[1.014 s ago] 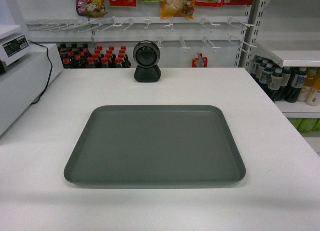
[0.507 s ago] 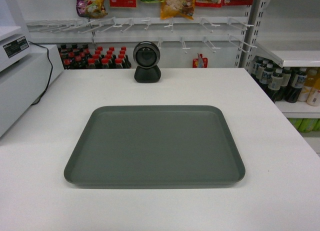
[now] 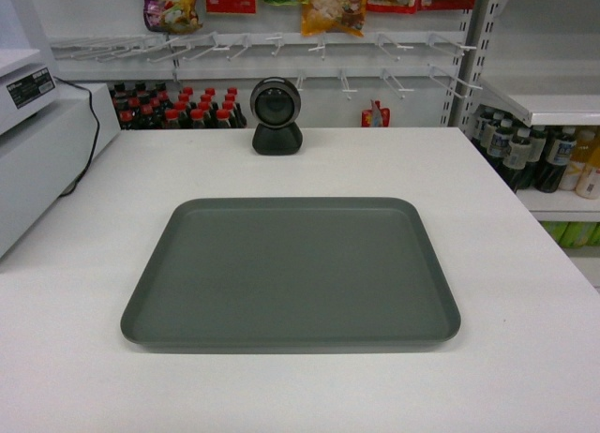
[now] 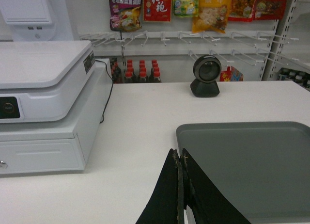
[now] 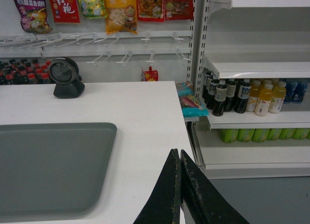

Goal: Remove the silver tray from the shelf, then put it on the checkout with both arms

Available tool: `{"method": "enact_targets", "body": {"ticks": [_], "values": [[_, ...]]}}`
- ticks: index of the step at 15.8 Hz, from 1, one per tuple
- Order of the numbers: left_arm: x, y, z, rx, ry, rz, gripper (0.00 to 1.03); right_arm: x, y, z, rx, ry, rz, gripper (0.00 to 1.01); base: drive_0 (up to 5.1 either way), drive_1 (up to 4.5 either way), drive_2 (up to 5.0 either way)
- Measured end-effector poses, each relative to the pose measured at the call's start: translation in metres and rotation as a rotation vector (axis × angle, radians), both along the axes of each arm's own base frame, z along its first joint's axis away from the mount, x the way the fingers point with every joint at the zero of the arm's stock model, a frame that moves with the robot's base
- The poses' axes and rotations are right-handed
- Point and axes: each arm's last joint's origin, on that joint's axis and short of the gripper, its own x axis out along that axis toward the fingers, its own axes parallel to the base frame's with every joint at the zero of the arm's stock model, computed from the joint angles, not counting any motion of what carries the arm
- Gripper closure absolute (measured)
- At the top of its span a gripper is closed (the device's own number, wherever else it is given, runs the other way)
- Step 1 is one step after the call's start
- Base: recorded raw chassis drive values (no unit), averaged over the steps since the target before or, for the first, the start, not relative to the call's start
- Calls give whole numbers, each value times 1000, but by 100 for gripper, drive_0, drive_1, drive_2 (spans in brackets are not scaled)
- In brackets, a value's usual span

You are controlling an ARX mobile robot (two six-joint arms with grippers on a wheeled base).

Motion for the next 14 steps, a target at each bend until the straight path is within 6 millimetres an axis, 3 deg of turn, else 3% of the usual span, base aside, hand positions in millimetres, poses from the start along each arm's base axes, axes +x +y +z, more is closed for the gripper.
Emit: {"method": "enact_targets", "body": {"ticks": [14], "values": [[-31,0,5,0,-19,0,102,-31,0,7,0,-25,0,98,0,0,0]]}}
